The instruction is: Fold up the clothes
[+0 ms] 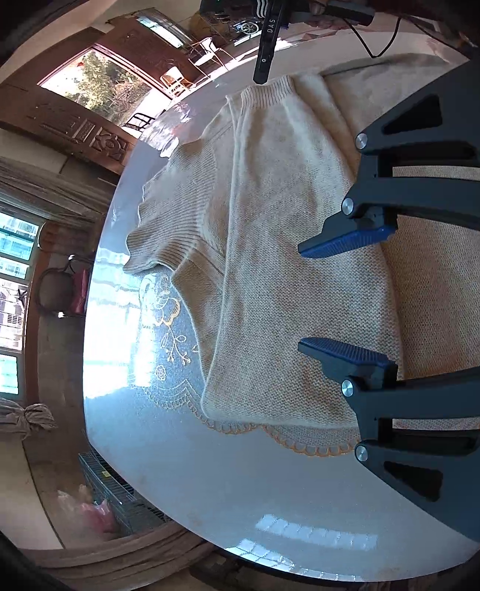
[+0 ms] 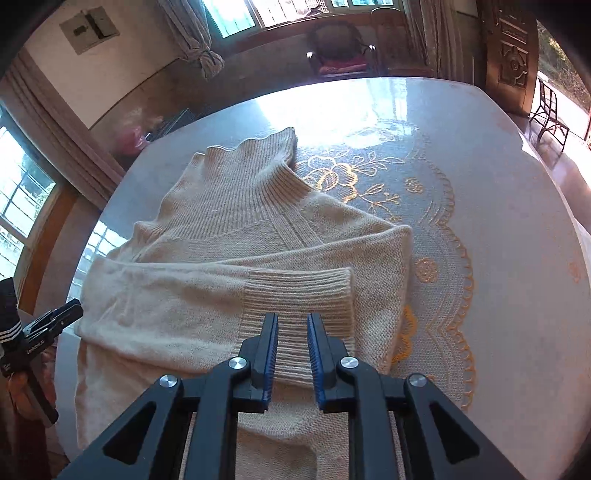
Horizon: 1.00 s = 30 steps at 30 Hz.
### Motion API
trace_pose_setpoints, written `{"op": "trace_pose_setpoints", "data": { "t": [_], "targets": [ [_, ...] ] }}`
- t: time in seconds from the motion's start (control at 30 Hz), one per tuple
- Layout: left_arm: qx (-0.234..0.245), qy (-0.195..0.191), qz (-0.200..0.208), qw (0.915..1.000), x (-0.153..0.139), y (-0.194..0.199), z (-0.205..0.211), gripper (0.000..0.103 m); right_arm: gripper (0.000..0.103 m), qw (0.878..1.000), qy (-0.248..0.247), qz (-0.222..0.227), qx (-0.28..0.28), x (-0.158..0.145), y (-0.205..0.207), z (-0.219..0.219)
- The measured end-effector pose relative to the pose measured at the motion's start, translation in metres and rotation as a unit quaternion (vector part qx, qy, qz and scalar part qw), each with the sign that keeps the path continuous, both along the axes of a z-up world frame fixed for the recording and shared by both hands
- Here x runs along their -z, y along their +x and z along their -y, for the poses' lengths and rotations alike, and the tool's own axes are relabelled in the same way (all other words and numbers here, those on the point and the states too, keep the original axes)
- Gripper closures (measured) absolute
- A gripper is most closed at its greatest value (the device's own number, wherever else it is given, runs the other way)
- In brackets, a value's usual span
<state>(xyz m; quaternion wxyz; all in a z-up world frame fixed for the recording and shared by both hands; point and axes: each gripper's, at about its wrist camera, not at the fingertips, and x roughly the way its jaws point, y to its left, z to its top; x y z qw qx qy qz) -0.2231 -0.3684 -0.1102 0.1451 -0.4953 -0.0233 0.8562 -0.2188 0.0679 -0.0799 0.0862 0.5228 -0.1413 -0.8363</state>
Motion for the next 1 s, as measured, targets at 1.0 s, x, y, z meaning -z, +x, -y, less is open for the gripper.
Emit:
{"op": "trace_pose_setpoints", "data": {
  "t": [1.0],
  "targets": [
    [0.051, 0.081, 0.105, 0.9899, 0.017, -0.24, -0.068, 0.05, 0.08, 0.97, -0.216, 0.107, 0.033, 0.063, -0.253, -0.041]
  ]
}}
